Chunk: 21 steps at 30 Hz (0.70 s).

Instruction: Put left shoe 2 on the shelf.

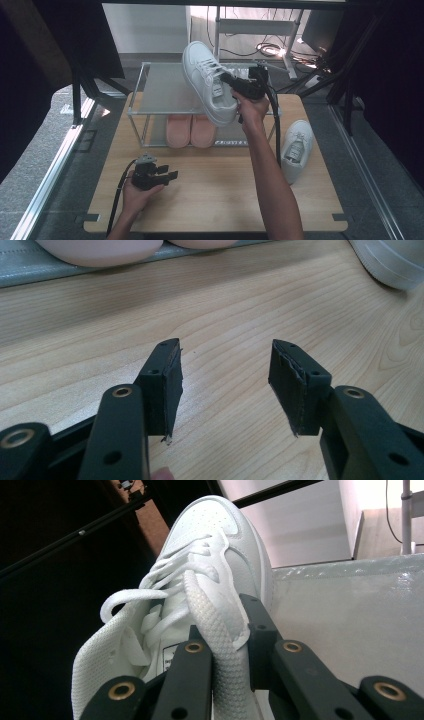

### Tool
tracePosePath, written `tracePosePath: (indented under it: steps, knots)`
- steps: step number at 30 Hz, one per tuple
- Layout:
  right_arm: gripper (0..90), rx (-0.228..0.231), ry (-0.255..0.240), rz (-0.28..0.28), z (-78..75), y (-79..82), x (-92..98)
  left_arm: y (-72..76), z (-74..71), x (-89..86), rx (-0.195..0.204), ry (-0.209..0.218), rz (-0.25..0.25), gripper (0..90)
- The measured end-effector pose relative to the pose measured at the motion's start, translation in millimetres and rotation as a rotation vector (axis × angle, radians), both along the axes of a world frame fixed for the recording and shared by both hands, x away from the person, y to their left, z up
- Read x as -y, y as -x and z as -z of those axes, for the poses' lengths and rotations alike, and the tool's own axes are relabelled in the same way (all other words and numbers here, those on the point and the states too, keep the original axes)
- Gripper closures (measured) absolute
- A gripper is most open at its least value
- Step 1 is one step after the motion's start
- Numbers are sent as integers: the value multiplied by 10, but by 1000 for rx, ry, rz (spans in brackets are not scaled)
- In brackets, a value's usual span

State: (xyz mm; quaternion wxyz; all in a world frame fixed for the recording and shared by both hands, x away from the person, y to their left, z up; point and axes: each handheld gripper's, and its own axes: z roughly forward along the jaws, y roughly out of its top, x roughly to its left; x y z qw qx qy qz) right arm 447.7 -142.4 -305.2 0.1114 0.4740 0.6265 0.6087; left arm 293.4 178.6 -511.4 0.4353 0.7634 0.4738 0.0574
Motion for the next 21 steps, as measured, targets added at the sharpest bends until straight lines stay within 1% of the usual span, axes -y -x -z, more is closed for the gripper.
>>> tracePosePath:
  steps: [3,7,11,14,21]
  knots:
    - [828,-10,-9,11,-17,-31,-41,0,-4,-4,1,2,-2,480]
    - [828,-14,4,32,-65,-86,-118,3,-6,6,2,5,0,480]
    - [828,-32,2,56,-82,-189,-198,4,-3,12,2,5,2,480]
    - [827,-49,-10,77,-70,-273,-271,0,2,9,-1,8,4,480]
    - [825,-86,-7,114,-7,-443,-480,-5,5,-13,0,11,3,480]
